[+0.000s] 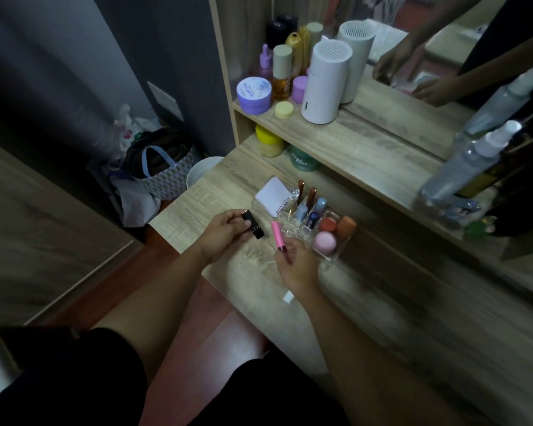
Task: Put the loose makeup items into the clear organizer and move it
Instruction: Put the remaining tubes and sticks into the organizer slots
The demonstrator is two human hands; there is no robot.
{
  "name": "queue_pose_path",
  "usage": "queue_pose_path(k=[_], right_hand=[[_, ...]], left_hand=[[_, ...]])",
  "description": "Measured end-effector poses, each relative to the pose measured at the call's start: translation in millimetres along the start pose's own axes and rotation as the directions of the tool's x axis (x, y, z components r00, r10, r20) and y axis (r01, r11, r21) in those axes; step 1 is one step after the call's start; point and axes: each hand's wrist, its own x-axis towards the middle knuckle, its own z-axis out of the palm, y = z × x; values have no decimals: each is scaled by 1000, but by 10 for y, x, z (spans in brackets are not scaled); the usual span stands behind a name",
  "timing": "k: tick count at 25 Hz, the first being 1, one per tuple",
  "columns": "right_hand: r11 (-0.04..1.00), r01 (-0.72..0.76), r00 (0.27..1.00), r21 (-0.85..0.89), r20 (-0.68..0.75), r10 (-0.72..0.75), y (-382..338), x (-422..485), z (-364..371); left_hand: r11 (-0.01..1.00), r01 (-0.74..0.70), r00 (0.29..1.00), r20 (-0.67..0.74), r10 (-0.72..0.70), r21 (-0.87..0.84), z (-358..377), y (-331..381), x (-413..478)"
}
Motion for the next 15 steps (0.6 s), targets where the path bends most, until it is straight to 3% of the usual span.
queue_pose_path(k=[6,12,15], right_hand=[[985,-3,994,173,-106,21,40,-46,-111],[963,53,965,263,-262,18,-51,89,-149],[967,52,968,248,-249,12,-87,136,-150]], left_hand=[[953,-193,981,71,181,235,210,249,59],[754,-355,935,211,285,553,334,381,185],[646,-392,920,264,291,654,355,387,208]])
